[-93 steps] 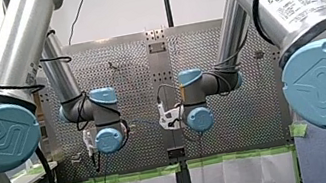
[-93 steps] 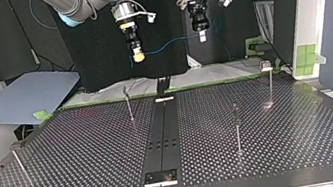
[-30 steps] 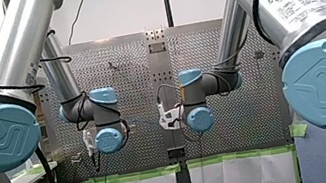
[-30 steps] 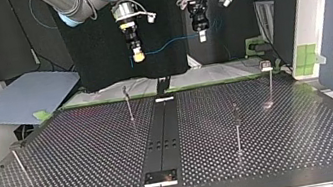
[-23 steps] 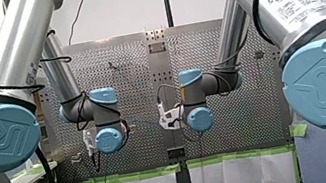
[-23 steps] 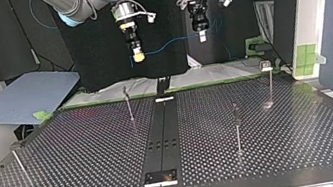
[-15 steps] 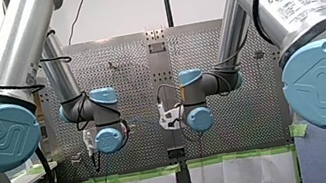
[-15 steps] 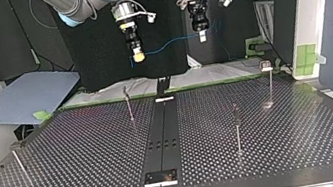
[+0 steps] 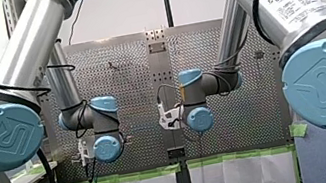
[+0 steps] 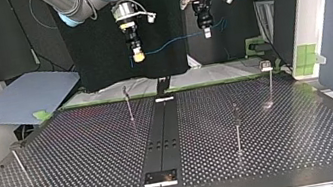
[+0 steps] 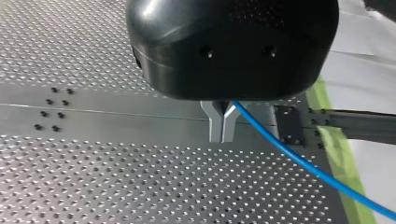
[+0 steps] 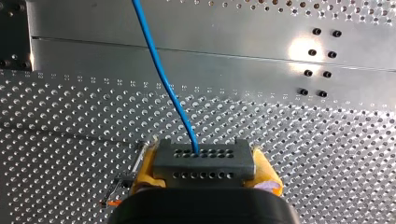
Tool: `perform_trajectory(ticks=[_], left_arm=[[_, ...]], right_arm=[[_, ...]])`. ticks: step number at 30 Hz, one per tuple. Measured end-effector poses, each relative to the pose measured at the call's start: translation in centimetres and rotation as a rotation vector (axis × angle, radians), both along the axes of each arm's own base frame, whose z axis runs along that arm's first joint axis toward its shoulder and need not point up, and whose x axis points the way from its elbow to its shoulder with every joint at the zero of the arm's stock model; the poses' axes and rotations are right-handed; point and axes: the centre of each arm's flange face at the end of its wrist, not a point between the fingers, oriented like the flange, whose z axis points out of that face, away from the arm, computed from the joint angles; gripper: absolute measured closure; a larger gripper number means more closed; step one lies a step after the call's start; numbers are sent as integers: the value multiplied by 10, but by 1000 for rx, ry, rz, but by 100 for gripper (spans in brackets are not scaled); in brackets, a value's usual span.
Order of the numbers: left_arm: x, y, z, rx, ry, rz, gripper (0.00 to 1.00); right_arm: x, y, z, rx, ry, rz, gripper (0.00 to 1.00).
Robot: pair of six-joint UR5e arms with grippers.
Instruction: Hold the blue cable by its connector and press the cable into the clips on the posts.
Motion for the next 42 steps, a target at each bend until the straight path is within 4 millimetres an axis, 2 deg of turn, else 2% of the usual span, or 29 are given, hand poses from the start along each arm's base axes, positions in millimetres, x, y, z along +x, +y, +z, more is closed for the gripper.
perform_trajectory(ticks=[14, 18, 25, 36, 42], left_arm=[[-1, 1, -5, 7, 12, 0, 100], [-1, 1, -5, 7, 12, 0, 100], [-1, 1, -5, 7, 12, 0, 100], [-1, 2, -5, 8, 12, 4, 100], [17, 9, 5, 13, -40, 66, 100]], right_arm=[[-1, -2, -1, 0, 4, -6, 100], [-5, -5, -14, 22, 45, -35, 100], [-13, 0, -40, 85, 118, -49, 100], [-18, 5, -48, 126, 162, -49, 100], [-14, 4, -50, 132, 172, -48, 100]])
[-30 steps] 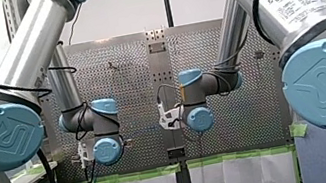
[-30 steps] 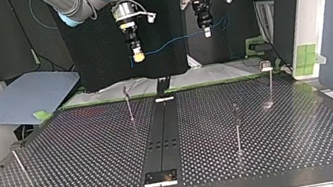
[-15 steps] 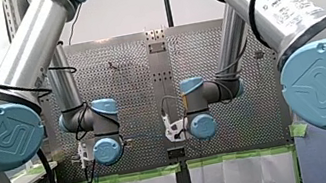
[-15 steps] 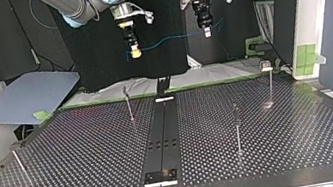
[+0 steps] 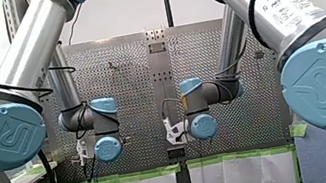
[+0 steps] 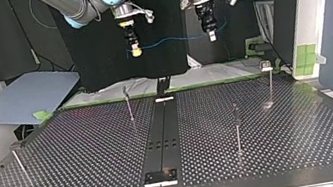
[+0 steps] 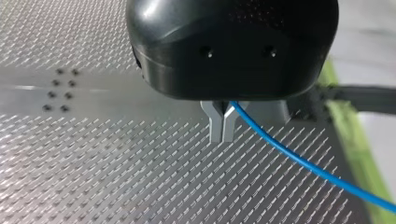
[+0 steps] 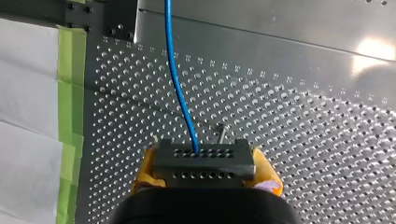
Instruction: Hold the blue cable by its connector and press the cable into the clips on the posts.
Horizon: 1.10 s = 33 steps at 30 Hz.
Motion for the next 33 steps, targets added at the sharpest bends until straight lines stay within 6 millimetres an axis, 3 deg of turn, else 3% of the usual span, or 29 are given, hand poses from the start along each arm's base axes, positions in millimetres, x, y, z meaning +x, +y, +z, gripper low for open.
perform_trajectory(ticks=[9, 14, 18, 24, 33], left_arm=[[12, 9, 24, 14, -23, 40, 100], [12, 11, 38, 19, -23, 50, 100], [10, 13, 50, 23, -22, 61, 100], [8, 14, 66, 33, -20, 60, 100], [4, 14, 90, 35, -26, 49, 100]], right_arm=[[18, 8, -19, 25, 64, 8, 100], [35, 15, -14, 27, 64, 13, 100], [54, 18, 11, 15, 27, 6, 100], [72, 6, 53, 6, -58, 1, 100], [84, -3, 106, 12, -138, 51, 100]])
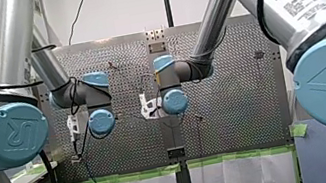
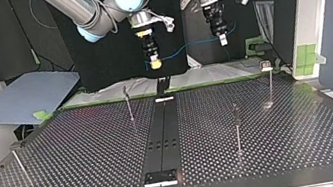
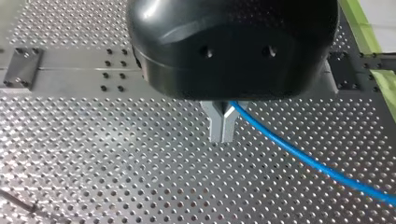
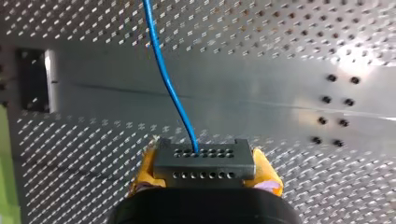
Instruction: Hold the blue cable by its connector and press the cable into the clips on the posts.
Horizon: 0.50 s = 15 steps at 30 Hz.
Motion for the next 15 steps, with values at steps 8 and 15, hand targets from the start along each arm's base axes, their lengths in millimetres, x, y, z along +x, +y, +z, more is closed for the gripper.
perform_trajectory(ticks=[8, 15], left_arm=[[-4, -3, 22, -4, -9, -53, 100], [-4, -7, 33, -22, -25, -102, 100]], right_arm=[[3, 1, 42, -9, -54, 45, 100], [9, 0, 86, -31, -142, 94, 100]])
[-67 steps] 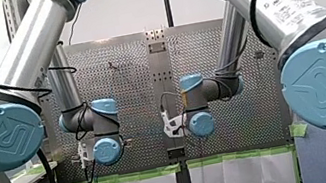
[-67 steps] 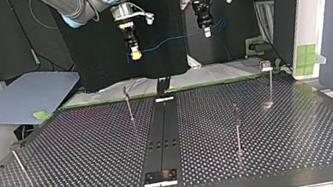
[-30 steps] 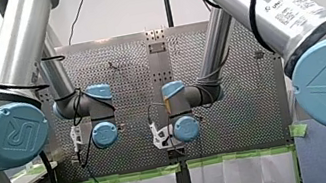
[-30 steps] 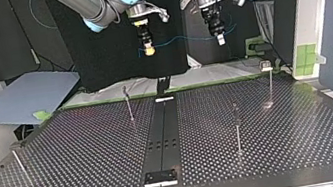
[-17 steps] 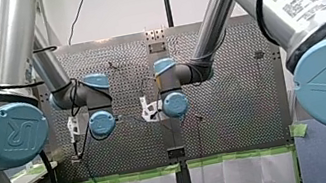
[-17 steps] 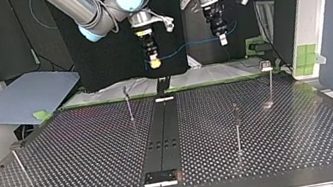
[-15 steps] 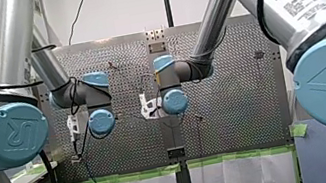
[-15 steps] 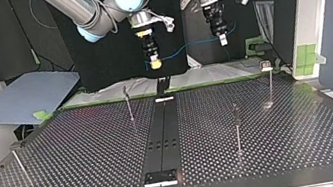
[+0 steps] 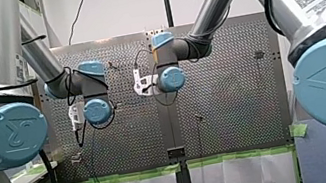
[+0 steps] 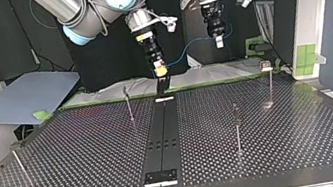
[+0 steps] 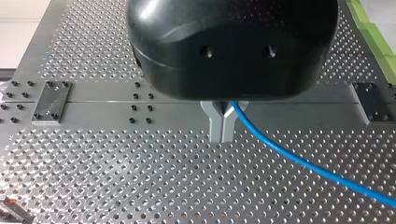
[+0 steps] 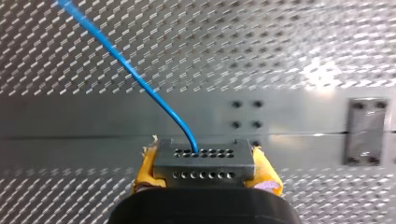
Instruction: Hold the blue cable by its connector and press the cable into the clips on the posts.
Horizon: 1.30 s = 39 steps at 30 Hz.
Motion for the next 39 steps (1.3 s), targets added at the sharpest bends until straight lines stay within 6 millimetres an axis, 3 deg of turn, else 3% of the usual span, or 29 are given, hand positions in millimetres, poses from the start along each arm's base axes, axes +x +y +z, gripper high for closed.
perform_trajectory(ticks=[3, 9, 23, 39], left_arm=[[1, -1, 1, -11, 1, -10, 100], [9, -4, 8, -41, -15, -22, 100], [32, -11, 60, -122, -92, 3, 100], [49, -11, 72, -144, -110, -38, 100]], right_arm=[[1, 0, 15, -11, -21, 12, 100], [1, 0, 24, -17, -31, 22, 100], [8, -13, 41, -16, -30, 17, 100], [23, -33, 82, -17, -55, 25, 100]])
